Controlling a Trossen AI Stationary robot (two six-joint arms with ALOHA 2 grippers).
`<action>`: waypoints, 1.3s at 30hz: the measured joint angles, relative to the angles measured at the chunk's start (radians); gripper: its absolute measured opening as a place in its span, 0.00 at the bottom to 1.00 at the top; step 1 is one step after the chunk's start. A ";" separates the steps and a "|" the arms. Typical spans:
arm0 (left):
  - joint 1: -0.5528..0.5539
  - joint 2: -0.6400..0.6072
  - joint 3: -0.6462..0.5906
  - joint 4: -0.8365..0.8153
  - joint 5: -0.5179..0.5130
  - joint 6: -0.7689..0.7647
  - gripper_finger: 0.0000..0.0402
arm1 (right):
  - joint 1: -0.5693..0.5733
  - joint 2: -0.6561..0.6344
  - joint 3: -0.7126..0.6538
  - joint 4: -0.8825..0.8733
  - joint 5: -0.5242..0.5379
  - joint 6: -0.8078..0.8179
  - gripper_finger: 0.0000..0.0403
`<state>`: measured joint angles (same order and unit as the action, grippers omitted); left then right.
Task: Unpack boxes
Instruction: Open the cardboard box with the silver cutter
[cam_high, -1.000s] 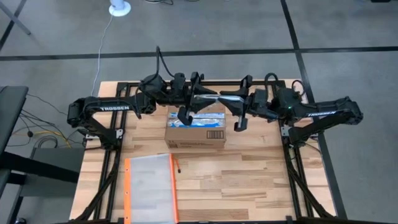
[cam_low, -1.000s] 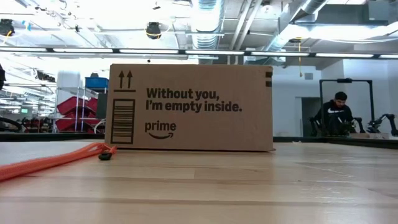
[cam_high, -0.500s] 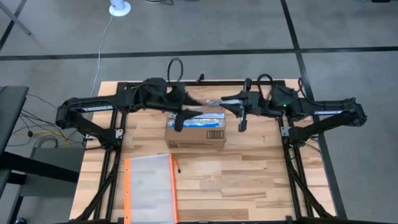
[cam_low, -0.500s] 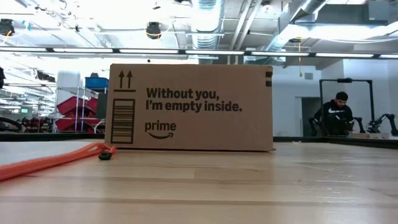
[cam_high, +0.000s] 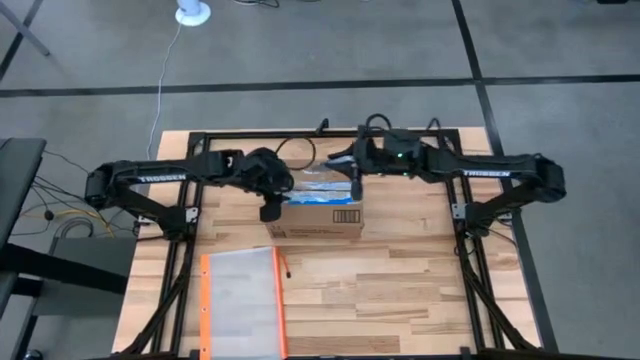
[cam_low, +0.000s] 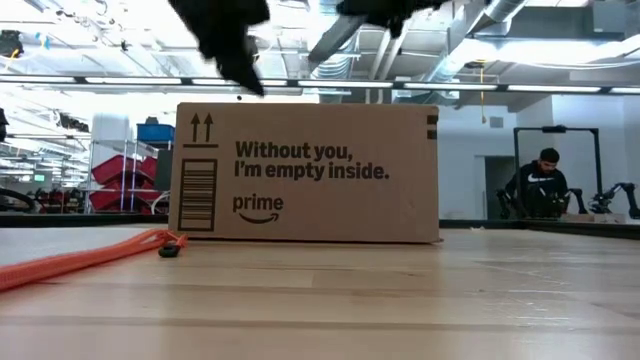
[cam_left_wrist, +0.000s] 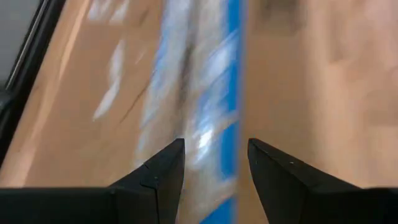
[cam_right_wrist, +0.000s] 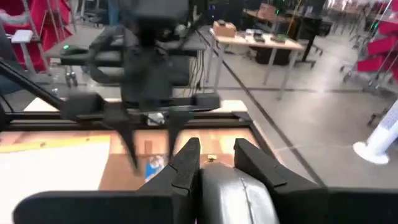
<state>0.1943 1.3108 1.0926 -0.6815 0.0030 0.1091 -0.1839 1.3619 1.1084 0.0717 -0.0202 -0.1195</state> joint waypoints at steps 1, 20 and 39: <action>0.015 -0.008 -0.026 0.001 0.004 0.011 0.40 | -0.008 0.026 0.000 0.031 -0.021 0.023 0.15; 0.182 -0.094 -0.102 0.020 0.130 0.190 0.40 | -0.024 0.314 0.194 0.081 -0.130 0.017 0.15; 0.219 -0.050 -0.102 -0.019 0.158 0.253 0.40 | -0.021 0.414 0.198 0.158 -0.077 0.080 0.15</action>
<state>0.4133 1.2606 0.9901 -0.7008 0.1608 0.3624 -0.2051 1.7761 1.3059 0.2297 -0.0973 -0.0395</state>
